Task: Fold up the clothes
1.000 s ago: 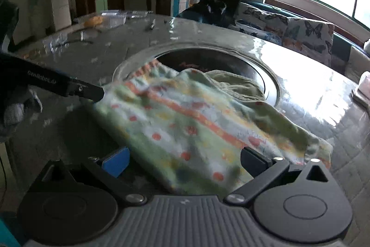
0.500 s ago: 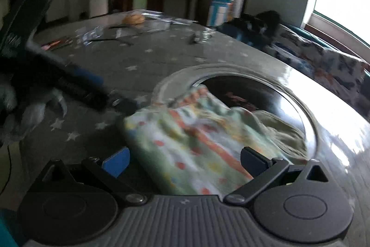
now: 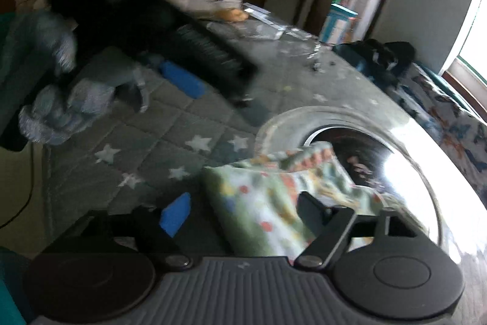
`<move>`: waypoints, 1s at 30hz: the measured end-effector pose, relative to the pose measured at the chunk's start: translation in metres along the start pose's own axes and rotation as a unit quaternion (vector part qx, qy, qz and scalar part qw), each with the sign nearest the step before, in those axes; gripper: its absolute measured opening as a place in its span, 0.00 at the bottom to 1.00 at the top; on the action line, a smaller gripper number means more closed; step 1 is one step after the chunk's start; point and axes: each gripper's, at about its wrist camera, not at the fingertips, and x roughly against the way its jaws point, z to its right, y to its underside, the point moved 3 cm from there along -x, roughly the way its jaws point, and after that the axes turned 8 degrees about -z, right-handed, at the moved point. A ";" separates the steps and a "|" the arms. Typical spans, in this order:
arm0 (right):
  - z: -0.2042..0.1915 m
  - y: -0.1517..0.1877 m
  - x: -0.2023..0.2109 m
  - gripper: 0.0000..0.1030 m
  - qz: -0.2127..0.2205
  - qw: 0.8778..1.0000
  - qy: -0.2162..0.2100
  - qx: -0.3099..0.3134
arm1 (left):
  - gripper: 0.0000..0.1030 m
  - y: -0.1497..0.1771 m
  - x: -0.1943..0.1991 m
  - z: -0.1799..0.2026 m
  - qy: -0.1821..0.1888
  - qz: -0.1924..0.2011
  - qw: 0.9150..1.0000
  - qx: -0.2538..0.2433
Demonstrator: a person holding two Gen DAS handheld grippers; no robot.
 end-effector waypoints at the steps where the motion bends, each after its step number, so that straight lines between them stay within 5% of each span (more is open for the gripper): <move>1: -0.003 -0.001 -0.002 0.57 -0.004 1.000 -0.003 0.006 | 0.88 0.000 -0.002 0.000 0.008 -0.005 1.000 0.005; 10: 0.005 -0.001 -0.007 0.17 -0.010 0.999 -0.019 -0.026 | 0.88 -0.001 -0.016 0.006 0.092 -0.037 0.994 0.056; 21: 0.028 0.006 0.024 0.10 0.045 0.994 -0.035 -0.089 | 0.86 -0.004 -0.037 0.019 0.124 -0.066 0.987 0.084; 28: 0.030 0.018 0.038 0.09 0.060 0.992 -0.046 -0.097 | 0.57 -0.003 -0.050 0.032 0.135 -0.090 0.984 0.073; 30: 0.029 0.021 0.039 0.09 0.059 0.992 -0.050 -0.096 | 0.34 -0.002 -0.054 0.031 0.135 -0.099 0.983 0.078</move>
